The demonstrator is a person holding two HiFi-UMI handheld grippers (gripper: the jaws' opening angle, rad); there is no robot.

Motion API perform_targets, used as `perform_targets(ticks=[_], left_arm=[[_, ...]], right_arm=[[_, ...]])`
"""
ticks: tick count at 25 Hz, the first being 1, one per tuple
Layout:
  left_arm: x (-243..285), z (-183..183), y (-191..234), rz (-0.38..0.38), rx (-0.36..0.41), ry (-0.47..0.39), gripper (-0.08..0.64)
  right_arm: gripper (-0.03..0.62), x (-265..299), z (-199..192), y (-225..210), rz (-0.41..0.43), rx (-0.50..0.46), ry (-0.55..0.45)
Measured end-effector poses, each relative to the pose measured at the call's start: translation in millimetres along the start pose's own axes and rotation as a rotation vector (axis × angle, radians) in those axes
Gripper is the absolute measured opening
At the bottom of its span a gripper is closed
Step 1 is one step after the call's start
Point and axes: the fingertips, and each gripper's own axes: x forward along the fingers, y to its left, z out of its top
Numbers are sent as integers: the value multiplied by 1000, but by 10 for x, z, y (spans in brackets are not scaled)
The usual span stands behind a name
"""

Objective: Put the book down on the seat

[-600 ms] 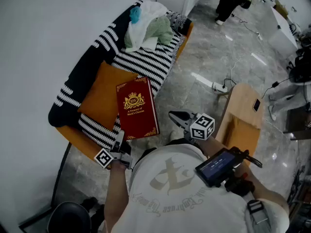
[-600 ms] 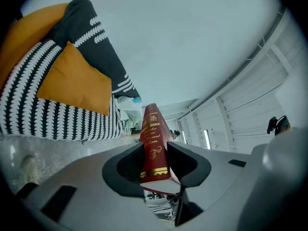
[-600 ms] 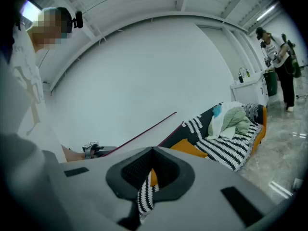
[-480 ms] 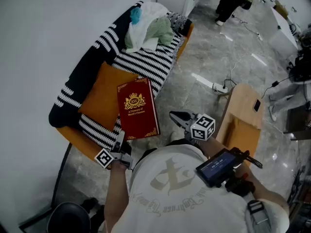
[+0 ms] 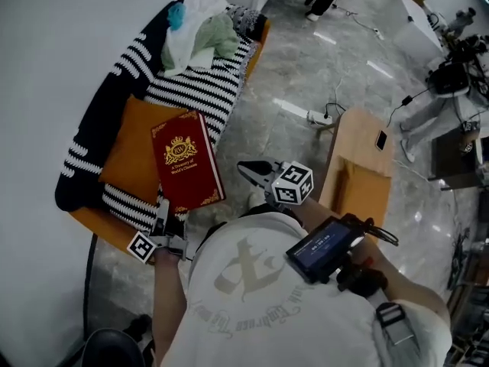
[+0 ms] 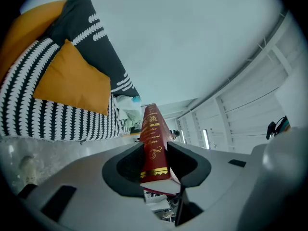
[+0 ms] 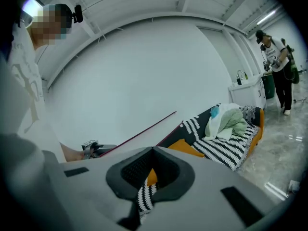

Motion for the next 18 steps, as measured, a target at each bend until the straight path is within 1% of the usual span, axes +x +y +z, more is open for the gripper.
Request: perform_targets(ticks=[3, 8, 14, 18], left_arm=[[-11, 29, 81, -20, -3, 3, 158], [3, -25, -128, -13, -11, 12, 158], [44, 4, 231, -11, -20, 30, 158], [70, 11, 319, 3, -28, 38, 158]], right_arm=[[14, 69, -76, 1, -15, -4, 6], [14, -101, 32, 41, -35, 18, 3], [14, -23, -254, -96, -74, 29, 4], [14, 4, -321, -136, -82, 40, 4]])
